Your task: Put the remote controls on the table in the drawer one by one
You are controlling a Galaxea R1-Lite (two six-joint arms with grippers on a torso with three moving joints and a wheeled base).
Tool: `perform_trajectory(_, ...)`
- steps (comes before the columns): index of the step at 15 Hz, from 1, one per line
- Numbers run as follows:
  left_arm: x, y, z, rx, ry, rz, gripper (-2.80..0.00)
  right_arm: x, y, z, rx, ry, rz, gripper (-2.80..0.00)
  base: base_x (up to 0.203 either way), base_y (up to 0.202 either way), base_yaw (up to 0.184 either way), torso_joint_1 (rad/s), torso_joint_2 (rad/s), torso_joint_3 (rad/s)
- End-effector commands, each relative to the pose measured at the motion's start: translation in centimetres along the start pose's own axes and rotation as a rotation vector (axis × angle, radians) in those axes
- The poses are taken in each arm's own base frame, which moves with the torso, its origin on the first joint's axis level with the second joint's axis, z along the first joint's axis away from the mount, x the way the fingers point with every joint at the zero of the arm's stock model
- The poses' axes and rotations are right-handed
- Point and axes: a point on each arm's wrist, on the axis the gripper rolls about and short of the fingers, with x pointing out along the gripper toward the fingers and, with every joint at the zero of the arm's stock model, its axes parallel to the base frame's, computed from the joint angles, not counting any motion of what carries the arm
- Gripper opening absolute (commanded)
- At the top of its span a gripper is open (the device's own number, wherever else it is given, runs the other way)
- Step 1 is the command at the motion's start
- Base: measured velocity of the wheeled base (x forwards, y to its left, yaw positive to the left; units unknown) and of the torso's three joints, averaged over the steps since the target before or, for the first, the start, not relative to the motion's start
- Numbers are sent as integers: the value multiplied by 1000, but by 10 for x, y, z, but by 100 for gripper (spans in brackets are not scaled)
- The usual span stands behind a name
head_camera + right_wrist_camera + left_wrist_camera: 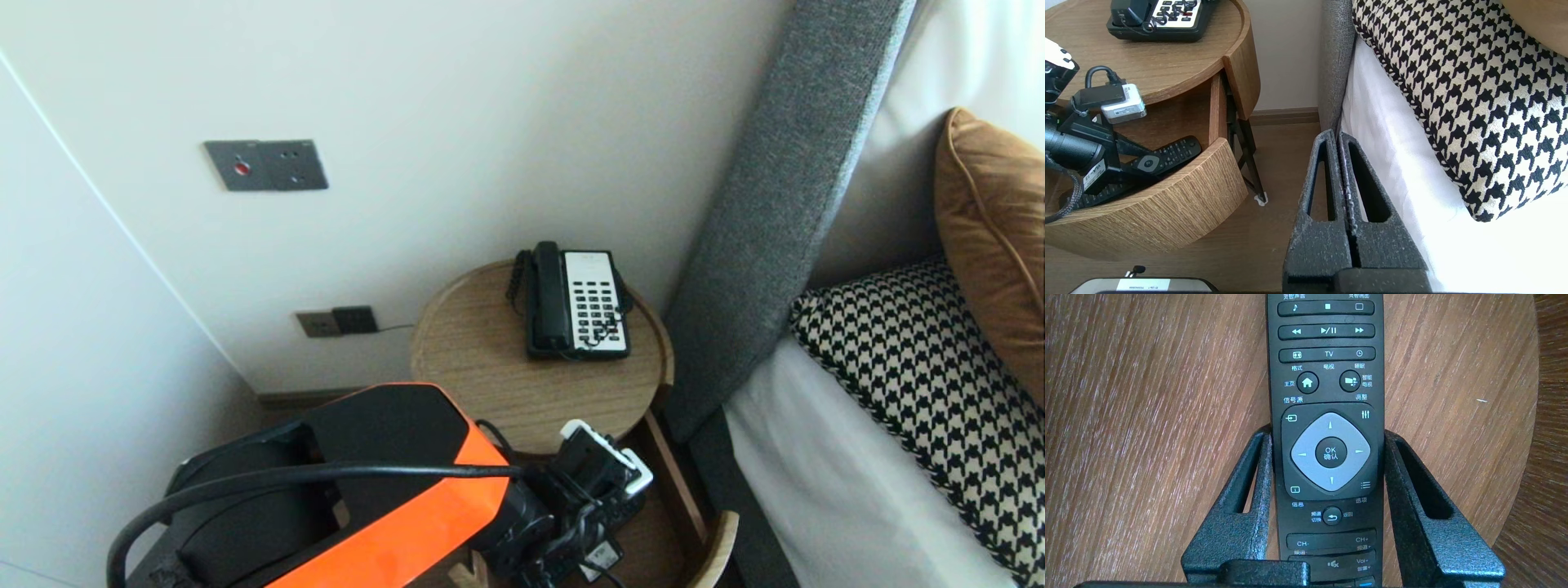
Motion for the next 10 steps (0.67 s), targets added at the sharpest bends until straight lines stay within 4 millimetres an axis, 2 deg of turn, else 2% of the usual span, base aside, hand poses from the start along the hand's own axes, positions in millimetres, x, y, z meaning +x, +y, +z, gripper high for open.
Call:
perform_trajectory(1, 6, 1, -7, 4, 19, 2, -280, 0, 0, 0, 0, -1, 0, -280, 0, 0, 0, 0, 0, 0)
perform_trajectory(10, 0, 5, 0, 4, -22, 12, -280, 0, 0, 0, 0, -1, 0, -280, 0, 0, 0, 0, 0, 0)
